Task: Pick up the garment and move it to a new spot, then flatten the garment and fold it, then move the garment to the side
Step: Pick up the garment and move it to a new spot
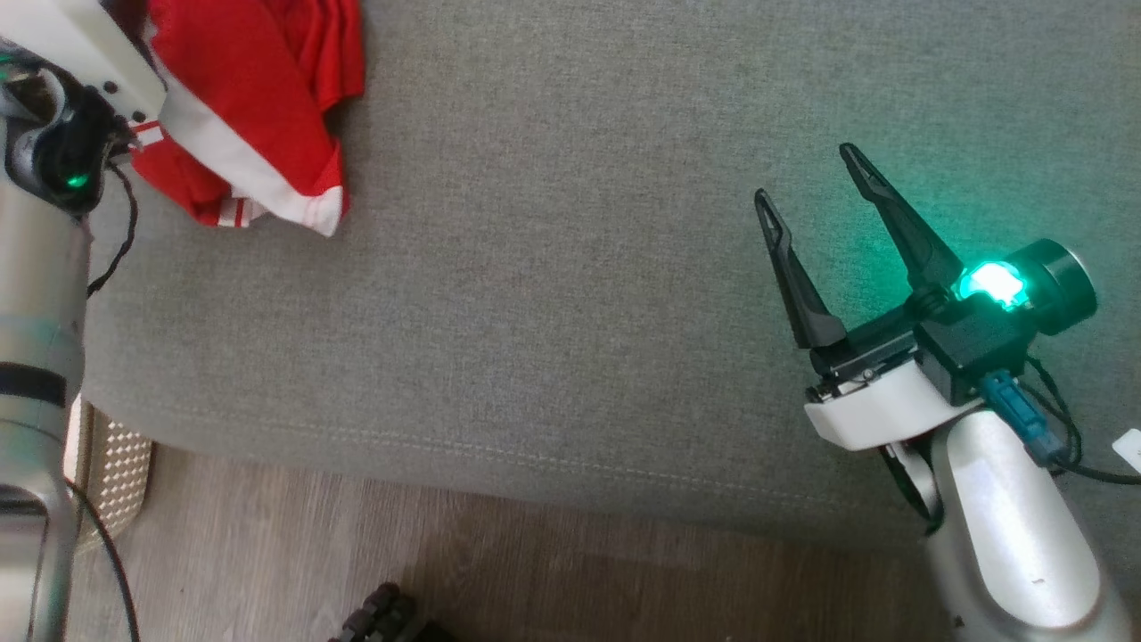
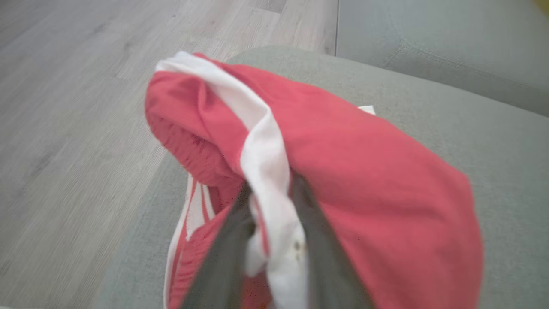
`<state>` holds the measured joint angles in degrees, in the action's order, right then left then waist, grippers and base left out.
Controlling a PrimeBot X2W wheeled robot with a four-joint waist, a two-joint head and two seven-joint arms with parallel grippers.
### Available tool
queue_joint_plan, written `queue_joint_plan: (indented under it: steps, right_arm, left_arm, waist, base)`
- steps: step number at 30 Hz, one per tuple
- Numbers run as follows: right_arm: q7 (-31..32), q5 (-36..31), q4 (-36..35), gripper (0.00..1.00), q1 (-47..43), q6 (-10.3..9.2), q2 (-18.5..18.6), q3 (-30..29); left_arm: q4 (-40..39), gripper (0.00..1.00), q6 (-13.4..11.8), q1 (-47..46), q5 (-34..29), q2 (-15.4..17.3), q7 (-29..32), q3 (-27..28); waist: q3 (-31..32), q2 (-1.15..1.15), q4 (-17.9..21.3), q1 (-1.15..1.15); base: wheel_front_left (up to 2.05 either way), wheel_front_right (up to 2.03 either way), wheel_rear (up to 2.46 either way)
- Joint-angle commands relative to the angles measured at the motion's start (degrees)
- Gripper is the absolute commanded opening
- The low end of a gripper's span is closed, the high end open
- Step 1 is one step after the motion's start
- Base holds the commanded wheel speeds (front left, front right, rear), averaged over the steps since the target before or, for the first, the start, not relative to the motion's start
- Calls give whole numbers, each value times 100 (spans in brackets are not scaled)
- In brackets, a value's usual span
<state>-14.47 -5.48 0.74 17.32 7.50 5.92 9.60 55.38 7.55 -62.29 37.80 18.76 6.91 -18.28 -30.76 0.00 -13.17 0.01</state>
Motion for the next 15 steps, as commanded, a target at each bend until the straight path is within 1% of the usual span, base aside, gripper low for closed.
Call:
queue_joint_plan:
  steps: [1,5,9,14,15]
  right_arm:
    - [-52,-12,-204,100,38,-1,-74,122]
    - [-52,9,-186,100,57,-1,-129,105]
    - [-52,88,-150,100,35,-1,-208,82]
    - [-52,208,-147,100,-53,-1,-280,35]
    - [-52,208,-147,100,-53,-1,-280,35]
  left_arm:
    - [-252,0,-7,-98,115,511,-182,7]
    - [-610,0,-7,-95,434,666,-712,-330]
    - [-1225,0,-7,-43,890,796,-1215,-651]
    - [-2078,0,-7,24,1362,1030,-1550,-1000]
    - [-2078,0,-7,24,1362,1030,-1550,-1000]
  waist:
    - [42,0,-6,-1]
    - [224,0,-8,-1]
    - [528,0,18,-1]
    - [949,0,145,-1]
    - [949,0,145,-1]
  base:
    - [0,0,0]
    - [0,0,0]
    - [0,0,0]
    - [0,0,0]
    - [0,0,0]
